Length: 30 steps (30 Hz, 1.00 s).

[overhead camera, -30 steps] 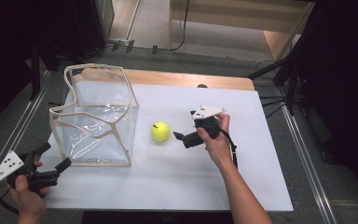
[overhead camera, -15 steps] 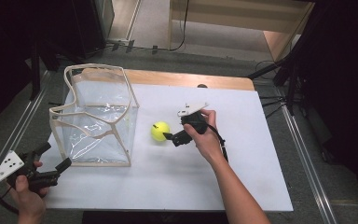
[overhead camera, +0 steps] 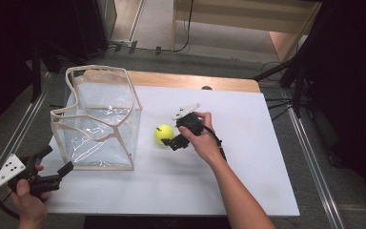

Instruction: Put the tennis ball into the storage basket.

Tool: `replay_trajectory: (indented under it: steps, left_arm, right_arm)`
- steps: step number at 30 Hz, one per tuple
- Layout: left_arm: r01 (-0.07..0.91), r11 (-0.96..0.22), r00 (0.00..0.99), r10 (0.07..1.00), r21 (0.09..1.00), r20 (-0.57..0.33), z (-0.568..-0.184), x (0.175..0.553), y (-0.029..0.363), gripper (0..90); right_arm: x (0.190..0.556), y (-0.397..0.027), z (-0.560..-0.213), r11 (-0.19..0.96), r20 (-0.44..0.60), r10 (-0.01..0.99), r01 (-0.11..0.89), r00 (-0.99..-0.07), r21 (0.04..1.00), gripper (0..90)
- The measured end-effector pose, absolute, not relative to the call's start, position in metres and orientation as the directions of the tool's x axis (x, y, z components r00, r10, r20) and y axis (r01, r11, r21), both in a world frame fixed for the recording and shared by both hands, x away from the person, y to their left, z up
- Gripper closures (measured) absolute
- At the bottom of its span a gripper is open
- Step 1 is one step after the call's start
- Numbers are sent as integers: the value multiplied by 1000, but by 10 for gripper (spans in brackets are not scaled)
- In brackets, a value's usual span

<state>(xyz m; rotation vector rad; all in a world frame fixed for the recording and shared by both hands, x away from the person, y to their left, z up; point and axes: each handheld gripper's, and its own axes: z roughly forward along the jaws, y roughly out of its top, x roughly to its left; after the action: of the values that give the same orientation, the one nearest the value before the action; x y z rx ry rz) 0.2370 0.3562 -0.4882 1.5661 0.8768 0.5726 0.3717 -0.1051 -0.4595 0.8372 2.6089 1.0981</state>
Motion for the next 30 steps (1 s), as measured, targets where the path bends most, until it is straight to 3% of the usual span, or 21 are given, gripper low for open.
replay_trajectory:
  steps: [30]
  left_arm:
    - [219,-48,597,797,974,-95,-488,237,354,0]
  right_arm:
    - [392,-83,-486,629,66,545,460,-836,627,0]
